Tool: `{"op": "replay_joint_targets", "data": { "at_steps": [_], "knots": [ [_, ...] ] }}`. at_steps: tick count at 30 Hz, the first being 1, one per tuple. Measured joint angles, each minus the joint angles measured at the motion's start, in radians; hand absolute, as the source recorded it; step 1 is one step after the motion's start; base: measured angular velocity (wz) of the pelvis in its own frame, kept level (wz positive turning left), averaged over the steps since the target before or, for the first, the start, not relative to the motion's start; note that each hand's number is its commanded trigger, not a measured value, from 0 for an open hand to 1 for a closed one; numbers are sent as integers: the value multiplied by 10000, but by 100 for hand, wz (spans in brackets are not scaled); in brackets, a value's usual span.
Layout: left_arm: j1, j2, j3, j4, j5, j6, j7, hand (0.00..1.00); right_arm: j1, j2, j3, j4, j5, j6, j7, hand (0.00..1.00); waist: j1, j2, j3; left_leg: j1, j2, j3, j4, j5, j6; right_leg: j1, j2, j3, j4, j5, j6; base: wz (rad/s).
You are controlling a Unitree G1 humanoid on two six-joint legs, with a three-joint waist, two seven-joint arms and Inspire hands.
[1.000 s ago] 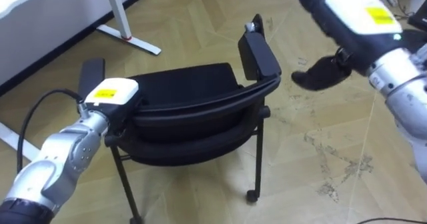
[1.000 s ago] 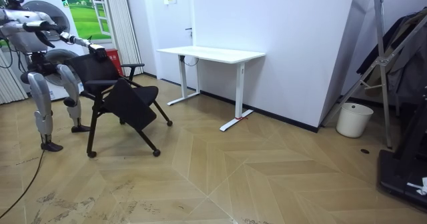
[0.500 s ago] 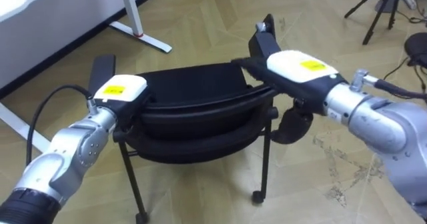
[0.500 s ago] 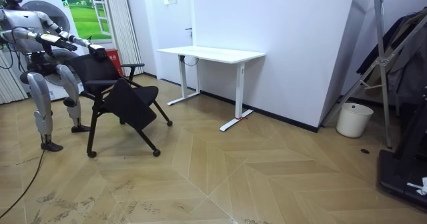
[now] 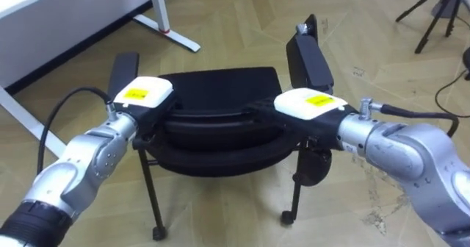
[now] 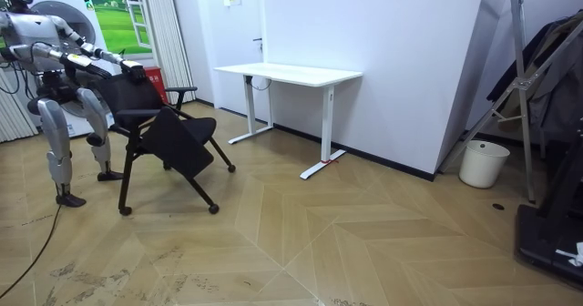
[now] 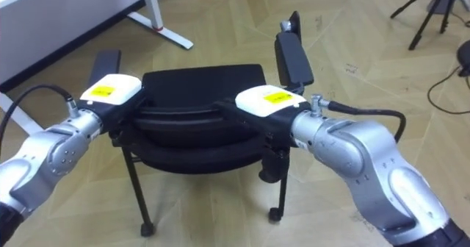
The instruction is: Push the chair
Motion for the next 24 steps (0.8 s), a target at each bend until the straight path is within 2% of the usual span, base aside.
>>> {"op": "replay_joint_targets", "data": {
  "at_steps": [5, 8, 12, 19, 21, 24],
  "knots": [
    [-244, -212, -313, 235, -9, 40, 95, 100, -5, 54, 13, 1506, -8, -443, -1303, 0, 14, 90, 9, -142, -1, -227, 192, -1, 0, 78, 0, -172, -15, 13, -18, 12],
    [-350, -426, -334, 583, -13, 45, 107, 100, -59, 356, 26, 2312, -65, -652, -1977, 0, -16, 161, 12, -56, 6, -277, 249, -2, 0, 270, 18, -245, -127, 21, -32, 5],
    [-456, -735, -369, 897, -3, 76, 112, 100, -336, 810, 31, 3451, -549, -655, -2993, 0, -25, 289, 6, -56, 5, -310, 252, -4, 1, 306, 32, -263, -150, 38, -43, 1],
    [-450, -820, -461, 763, 13, 215, 98, 100, -589, 880, 422, 4273, -1341, -648, -4133, 0, -9, 339, -30, -156, 7, -369, 324, -7, 5, 267, 34, -309, -158, 41, -47, 1],
    [-434, -819, -476, 682, 26, 207, 62, 100, -649, 881, 479, 4479, -1604, -648, -4414, 0, 8, 345, -105, -251, 3, -410, 344, -5, 7, 206, 31, -349, -160, 41, -47, 5],
    [-404, -826, -512, 669, 24, 209, 61, 100, -812, 881, 640, 4816, -1750, -647, -4697, 0, 5, 351, -126, -243, 3, -445, 369, -5, 5, 250, 25, -425, -158, 42, -49, 5]
  ]
}}
